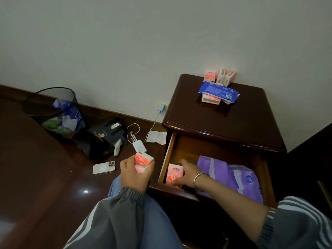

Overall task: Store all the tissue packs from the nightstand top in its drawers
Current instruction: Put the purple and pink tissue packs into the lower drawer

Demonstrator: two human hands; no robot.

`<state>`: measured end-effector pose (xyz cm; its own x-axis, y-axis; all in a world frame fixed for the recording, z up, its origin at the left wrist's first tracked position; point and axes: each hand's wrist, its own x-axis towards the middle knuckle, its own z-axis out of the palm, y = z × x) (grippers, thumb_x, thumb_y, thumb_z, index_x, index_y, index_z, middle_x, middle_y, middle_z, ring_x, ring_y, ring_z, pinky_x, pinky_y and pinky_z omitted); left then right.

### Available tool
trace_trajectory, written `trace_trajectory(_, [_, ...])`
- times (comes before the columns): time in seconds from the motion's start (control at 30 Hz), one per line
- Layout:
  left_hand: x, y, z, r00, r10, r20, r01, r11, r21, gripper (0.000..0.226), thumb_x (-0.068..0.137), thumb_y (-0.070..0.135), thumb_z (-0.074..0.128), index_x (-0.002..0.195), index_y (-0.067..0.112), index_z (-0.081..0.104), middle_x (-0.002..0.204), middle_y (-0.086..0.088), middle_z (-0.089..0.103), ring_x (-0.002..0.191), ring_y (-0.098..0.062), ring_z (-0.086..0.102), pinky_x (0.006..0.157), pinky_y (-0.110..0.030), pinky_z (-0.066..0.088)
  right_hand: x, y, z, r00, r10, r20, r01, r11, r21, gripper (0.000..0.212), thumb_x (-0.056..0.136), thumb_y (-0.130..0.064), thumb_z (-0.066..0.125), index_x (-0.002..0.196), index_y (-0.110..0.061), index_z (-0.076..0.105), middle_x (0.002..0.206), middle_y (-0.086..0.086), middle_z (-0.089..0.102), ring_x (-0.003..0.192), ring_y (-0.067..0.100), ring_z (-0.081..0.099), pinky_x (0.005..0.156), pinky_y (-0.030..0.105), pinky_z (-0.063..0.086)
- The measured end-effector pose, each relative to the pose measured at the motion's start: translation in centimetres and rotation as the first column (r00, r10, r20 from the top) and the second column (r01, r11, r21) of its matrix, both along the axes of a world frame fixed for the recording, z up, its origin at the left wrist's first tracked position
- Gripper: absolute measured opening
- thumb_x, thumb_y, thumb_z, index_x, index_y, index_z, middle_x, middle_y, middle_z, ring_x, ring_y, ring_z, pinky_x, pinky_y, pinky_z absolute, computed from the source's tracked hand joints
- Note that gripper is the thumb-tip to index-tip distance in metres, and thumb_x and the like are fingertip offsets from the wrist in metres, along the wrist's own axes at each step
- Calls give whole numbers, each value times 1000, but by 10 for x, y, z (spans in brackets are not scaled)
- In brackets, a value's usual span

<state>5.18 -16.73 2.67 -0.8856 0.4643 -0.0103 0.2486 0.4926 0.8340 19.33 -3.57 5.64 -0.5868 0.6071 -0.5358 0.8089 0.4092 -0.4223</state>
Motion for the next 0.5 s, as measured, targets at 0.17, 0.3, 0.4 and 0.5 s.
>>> trace_trajectory(0.17, [0,1,5,1000,-19,9,19,1000,18,70,69,51,76,125,16,54,115,6,40,93,-3,41,75,-11,32,1,-2,10,1000,19,3,-19,986,-165,55,86,-42,61,130,-13,44,129,9,56,112,24,56,97,40,48])
trace_trajectory(0.3, [1,3,15,992,-64,-109,69,997,41,70,68,49,77,124,13,56,109,10,38,93,-1,42,74,-7,31,1,-4,29,995,-67,-77,56,989,-136,72,93,-51,42,150,-16,14,148,9,37,131,25,42,106,35,37])
trace_trajectory(0.4, [4,5,35,950,-195,-244,204,979,14,67,65,56,75,118,17,57,106,12,39,94,-3,43,77,-19,39,-3,-8,53,885,-265,-383,180,953,-242,56,90,-56,45,136,-24,44,138,-1,51,122,15,51,102,32,40])
trace_trajectory(0.5, [15,11,59,843,-382,-379,418,908,15,61,63,56,72,109,17,61,100,10,43,89,-8,51,75,-22,46,-6,-13,70,830,-295,-474,89,908,-410,31,86,-50,57,111,-31,61,104,-9,68,94,7,65,83,27,54])
